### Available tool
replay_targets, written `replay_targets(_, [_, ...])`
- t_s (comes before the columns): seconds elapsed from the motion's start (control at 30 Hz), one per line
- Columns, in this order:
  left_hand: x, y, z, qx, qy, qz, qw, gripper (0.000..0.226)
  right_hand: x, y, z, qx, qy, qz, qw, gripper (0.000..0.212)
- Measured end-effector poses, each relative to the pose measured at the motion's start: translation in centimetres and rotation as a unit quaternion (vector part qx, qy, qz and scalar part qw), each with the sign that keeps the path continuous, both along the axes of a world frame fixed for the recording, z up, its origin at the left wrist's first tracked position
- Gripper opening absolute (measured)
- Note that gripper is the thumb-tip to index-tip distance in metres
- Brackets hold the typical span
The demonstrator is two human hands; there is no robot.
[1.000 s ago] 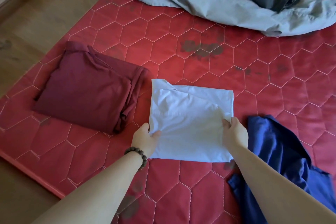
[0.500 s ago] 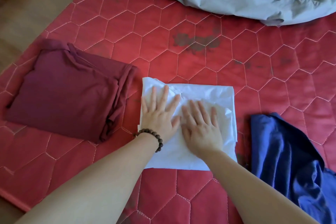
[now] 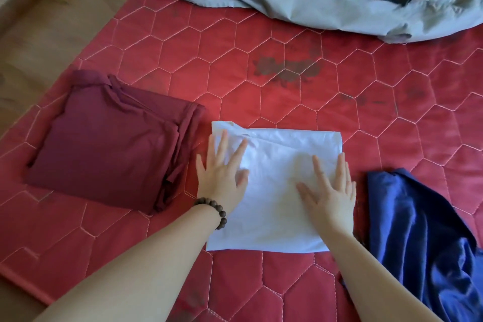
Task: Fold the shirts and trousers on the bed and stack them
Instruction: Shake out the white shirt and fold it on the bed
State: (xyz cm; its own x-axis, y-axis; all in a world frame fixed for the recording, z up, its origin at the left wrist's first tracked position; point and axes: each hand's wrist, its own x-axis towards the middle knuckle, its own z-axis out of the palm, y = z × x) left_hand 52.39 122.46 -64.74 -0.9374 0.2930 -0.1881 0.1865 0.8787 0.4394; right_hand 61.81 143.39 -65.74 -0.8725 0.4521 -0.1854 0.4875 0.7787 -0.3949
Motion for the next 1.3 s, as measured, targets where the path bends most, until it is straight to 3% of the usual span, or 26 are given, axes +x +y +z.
replay_targets(0.1, [1.6, -1.5, 1.4, 0.016, 0.017, 0.147, 0.989, 0.064, 1.3, 0.6, 1.1, -0.007, -0.019, -0.098, 0.995, 0.084])
replay_targets(0.17, [2.3, -2.0, 1.6, 0.085, -0.025, 0.147, 0.985, 0.059, 1.5, 0.9, 1.6, -0.086, -0.031, -0.121, 0.988, 0.088])
replay_targets(0.27, [2.3, -2.5, 1.8, 0.155, -0.168, 0.136, 0.964, 0.05, 1.5, 1.2, 2.9, -0.192, -0.055, -0.12, 0.973, 0.089])
replay_targets(0.4, [1.9, -3.1, 2.8, 0.204, -0.246, 0.1, 0.942, 0.038, 2.5, 1.7, 4.3, -0.285, -0.067, -0.103, 0.951, 0.066])
replay_targets(0.57, [2.9, -4.2, 6.2, 0.167, -0.171, 0.06, 0.969, 0.045, 4.3, 0.7, 6.9, -0.317, -0.032, -0.097, 0.943, 0.043])
replay_targets(0.83, [0.1, -9.7, 10.8, 0.137, -0.093, -0.061, 0.984, 0.055, 4.3, -5.4, 11.6, -0.21, 0.07, -0.059, 0.974, 0.051])
replay_targets(1.13, [-9.8, -25.5, 11.9, 0.064, -0.007, -0.085, 0.994, 0.056, -5.7, -21.5, 12.3, -0.165, 0.106, -0.004, 0.981, 0.059])
replay_targets(1.3, [-15.6, -32.6, 9.6, 0.043, -0.015, -0.075, 0.996, 0.056, -11.9, -28.2, 9.0, -0.169, 0.121, 0.003, 0.978, 0.06])
